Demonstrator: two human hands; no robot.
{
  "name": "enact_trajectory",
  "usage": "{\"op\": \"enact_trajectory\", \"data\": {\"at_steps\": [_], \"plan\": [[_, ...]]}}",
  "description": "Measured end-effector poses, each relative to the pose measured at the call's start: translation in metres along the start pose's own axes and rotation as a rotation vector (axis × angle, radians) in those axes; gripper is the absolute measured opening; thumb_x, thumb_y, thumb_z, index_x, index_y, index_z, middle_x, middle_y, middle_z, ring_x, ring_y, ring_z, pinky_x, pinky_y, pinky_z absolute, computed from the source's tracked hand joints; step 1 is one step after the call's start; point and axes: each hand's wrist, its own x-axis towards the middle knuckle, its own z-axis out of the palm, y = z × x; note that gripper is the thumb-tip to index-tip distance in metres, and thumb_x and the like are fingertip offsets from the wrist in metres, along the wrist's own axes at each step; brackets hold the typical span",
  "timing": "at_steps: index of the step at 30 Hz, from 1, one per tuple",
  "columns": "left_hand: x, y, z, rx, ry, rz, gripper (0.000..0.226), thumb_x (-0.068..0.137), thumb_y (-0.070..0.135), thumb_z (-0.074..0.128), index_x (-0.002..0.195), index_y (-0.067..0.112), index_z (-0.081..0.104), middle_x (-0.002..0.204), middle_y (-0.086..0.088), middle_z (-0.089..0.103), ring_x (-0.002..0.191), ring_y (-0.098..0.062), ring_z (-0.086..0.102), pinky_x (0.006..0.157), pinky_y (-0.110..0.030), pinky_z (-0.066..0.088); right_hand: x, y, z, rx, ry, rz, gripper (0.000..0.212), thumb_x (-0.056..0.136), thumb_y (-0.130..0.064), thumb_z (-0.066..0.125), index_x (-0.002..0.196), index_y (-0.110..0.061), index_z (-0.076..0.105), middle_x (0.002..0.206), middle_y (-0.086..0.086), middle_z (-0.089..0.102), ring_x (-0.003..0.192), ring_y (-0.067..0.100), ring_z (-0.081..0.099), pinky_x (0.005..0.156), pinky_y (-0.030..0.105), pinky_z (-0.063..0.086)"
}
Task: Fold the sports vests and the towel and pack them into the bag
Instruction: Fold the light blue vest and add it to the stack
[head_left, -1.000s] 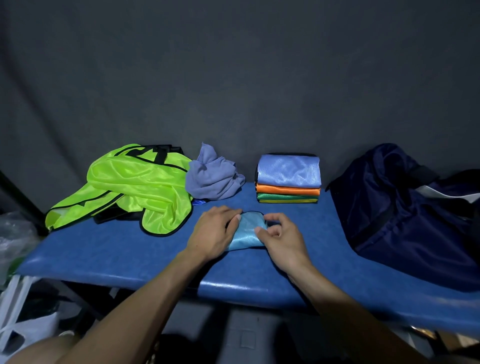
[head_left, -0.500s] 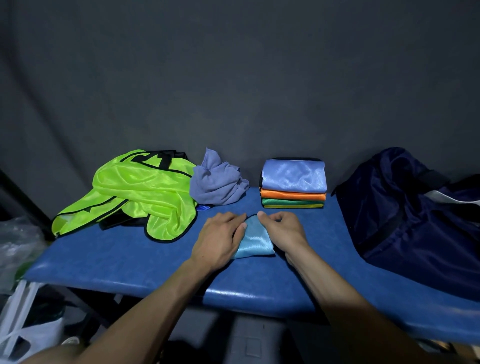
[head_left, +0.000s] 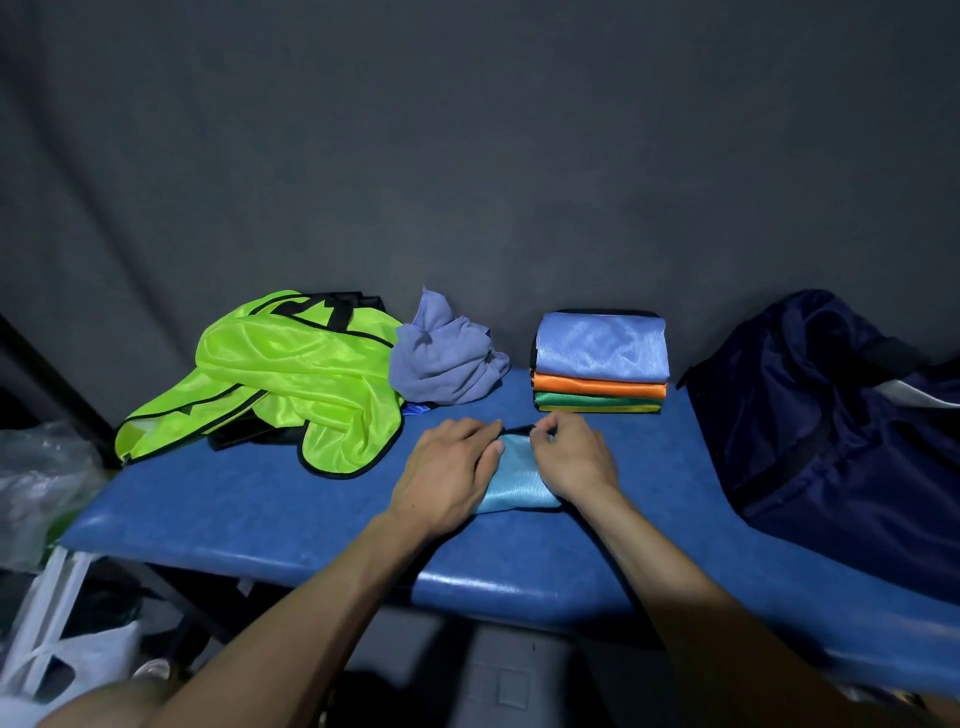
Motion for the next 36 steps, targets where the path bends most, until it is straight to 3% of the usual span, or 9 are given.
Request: {"op": "enact_trajectory", "data": {"at_steps": [4,11,17,21,26,31,36], "plan": [[0.000,0.001,-0.001,-0.001,-0.008,-0.007,0.053,0.105,0.045,0.029,0.137,0.020,0.062,0.122,0.002,0.067,0.105,-0.024,0.059,0.090,-0.038,0.042,0.004,0.002,0.000,0.012,0.005,-0.018,0.021,0.096,-0.050,0.059,0.096,-0.029,0.063,0.101,-0.004,0.068,0.096,0.024,0.064,0.075,0.033,0.049],[0.000,0.001,-0.001,-0.017,-0.010,-0.004,0.051,0.105,0.044,0.032,0.137,0.019,0.062,0.120,0.001,0.067,0.102,-0.025,0.060,0.089,-0.040,0.046,0.013,0.007,-0.006,0.095,-0.021,-0.028,0.032,0.097,-0.048,0.061,0.077,-0.023,0.064,0.081,-0.007,0.065,0.087,0.023,0.066,0.076,0.036,0.053],[0.000,0.002,-0.003,-0.021,-0.025,-0.013,0.054,0.104,0.046,0.029,0.138,0.019,0.061,0.122,0.001,0.067,0.103,-0.025,0.060,0.090,-0.041,0.046,0.014,0.011,-0.024,0.107,-0.047,-0.334,0.003,0.093,-0.024,0.072,0.094,-0.022,0.070,0.081,-0.009,0.065,0.075,0.010,0.058,0.070,0.028,0.049],[0.000,0.001,-0.003,-0.023,-0.031,-0.015,0.055,0.104,0.047,0.028,0.138,0.020,0.061,0.121,0.001,0.067,0.102,-0.026,0.059,0.091,-0.042,0.046,0.018,0.015,-0.036,-0.028,-0.151,-0.522,0.004,0.088,-0.022,0.079,0.092,-0.023,0.077,0.088,-0.015,0.070,0.080,0.003,0.063,0.070,0.019,0.046],[0.000,0.001,-0.003,-0.021,-0.031,-0.015,0.055,0.104,0.048,0.028,0.138,0.019,0.061,0.122,0.001,0.067,0.102,-0.026,0.059,0.091,-0.041,0.045,0.022,0.023,-0.036,-0.068,-0.160,-0.530,0.012,0.084,-0.025,0.083,0.094,-0.023,0.076,0.081,-0.010,0.070,0.073,0.009,0.063,0.066,0.020,0.048],[0.001,0.001,-0.003,-0.016,-0.037,-0.011,0.056,0.103,0.048,0.028,0.139,0.019,0.060,0.122,0.000,0.066,0.103,-0.026,0.058,0.090,-0.040,0.043,0.023,0.022,-0.033,-0.098,-0.142,-0.575,0.014,0.084,-0.024,0.082,0.079,-0.022,0.069,0.075,-0.009,0.066,0.068,0.010,0.058,0.062,0.026,0.046],[0.000,0.000,-0.003,-0.014,-0.043,-0.006,0.055,0.103,0.049,0.028,0.139,0.021,0.059,0.122,0.001,0.066,0.103,-0.026,0.058,0.090,-0.041,0.044,0.023,0.022,-0.033,0.042,-0.105,-0.574,0.018,0.087,-0.018,0.078,0.077,-0.019,0.063,0.069,-0.001,0.063,0.060,0.010,0.049,0.056,0.023,0.039]]}}
